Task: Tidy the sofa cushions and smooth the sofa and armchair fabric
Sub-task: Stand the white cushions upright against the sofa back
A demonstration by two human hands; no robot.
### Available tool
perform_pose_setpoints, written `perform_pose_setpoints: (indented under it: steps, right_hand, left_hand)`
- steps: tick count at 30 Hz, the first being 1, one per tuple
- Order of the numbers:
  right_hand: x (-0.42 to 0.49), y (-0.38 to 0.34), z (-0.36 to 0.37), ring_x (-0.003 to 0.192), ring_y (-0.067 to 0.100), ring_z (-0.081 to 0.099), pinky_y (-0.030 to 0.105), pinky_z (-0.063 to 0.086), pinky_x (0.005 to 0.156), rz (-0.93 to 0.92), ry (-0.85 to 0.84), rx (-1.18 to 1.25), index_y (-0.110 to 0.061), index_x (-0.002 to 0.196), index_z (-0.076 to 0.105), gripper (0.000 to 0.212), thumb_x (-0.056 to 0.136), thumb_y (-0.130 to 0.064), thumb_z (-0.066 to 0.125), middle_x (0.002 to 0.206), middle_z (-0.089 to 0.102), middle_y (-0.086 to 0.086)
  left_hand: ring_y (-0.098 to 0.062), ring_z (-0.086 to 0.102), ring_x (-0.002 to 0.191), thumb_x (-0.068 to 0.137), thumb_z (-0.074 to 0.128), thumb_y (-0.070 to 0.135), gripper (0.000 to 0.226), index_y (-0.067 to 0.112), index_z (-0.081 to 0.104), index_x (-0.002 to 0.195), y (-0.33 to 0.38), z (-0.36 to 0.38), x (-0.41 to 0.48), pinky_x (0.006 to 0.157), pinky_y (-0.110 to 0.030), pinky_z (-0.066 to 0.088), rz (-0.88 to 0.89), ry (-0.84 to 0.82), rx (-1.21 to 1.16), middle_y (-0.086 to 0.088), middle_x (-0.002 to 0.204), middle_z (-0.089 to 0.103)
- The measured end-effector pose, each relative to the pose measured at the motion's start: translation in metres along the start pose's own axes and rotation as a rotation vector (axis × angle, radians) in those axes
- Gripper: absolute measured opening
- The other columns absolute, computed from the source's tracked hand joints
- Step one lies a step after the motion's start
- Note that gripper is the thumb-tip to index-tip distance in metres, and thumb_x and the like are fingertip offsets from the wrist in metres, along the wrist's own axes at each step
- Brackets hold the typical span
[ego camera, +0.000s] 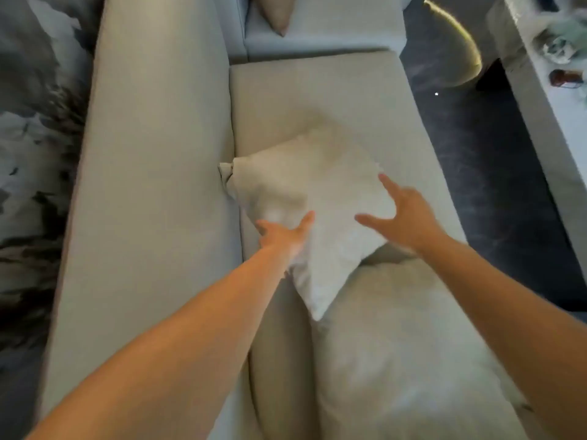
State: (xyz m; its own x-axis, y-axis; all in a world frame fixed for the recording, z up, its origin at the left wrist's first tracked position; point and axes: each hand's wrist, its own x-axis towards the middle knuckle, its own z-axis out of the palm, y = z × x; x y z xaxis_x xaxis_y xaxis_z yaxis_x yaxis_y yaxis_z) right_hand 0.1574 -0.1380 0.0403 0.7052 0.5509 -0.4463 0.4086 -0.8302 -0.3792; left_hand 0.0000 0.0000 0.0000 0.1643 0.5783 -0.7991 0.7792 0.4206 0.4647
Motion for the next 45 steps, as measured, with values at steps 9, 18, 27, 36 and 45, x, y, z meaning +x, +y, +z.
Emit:
perform_pose_setpoints:
  steps: [9,18,27,36,45]
  right_hand:
    - [0.1,0.014,0.127,0.15,0.035,0.004,0.065,0.014,0.117,0.275,0.07,0.461,-0.069,0.138,-0.001,0.107,0.053,-0.089,0.062,0.163,-0.013,-0.014]
    - [0.085,-0.023,0.08,0.112,0.035,0.054,0.064,0.057,0.072,0.526,-0.026,1.258,-0.054,0.134,0.04,0.087,0.057,-0.072,0.076,0.137,0.047,-0.004]
    - [0.061,-0.196,0.066,0.126,0.024,0.049,0.056,0.051,0.094,0.164,-0.242,1.198,-0.043,0.138,0.045,0.057,0.084,-0.057,0.06,0.141,0.05,-0.012]
    - [-0.019,-0.134,0.039,0.104,0.022,0.062,0.041,0.055,0.086,0.13,-0.349,0.944,-0.027,0.12,0.063,0.028,0.093,-0.035,0.06,0.121,0.065,0.0]
    - [-0.116,0.119,0.005,0.128,0.031,0.05,0.034,0.038,0.106,0.216,-0.182,0.183,-0.016,0.144,0.045,0.059,0.091,-0.03,0.066,0.139,0.056,0.016]
  left_hand:
    - [-0.04,0.035,0.134,0.058,0.088,0.052,0.144,0.038,-0.027,0.144,-0.02,0.007,0.131,0.102,-0.063,0.041,-0.049,-0.138,-0.171,-0.009,0.154,0.023]
    - [-0.032,0.058,0.099,0.079,0.06,0.009,0.039,0.023,0.059,0.115,0.09,-0.036,0.033,0.076,-0.032,0.042,0.898,0.336,0.133,-0.01,0.11,0.061]
    - [-0.039,0.044,0.124,0.087,0.059,0.024,0.06,0.016,0.04,0.143,0.143,-0.155,0.024,0.107,-0.035,0.033,0.722,0.394,0.492,-0.023,0.136,0.041]
    - [-0.043,0.031,0.126,0.086,0.059,0.026,0.06,0.013,0.032,0.138,0.095,-0.123,-0.036,0.099,-0.049,0.037,0.68,0.418,0.889,-0.018,0.141,0.028]
    - [-0.041,0.03,0.131,0.086,0.055,0.041,0.046,0.018,0.049,0.125,-0.051,0.029,-0.104,0.108,-0.055,0.027,0.91,0.246,1.303,-0.014,0.14,0.041]
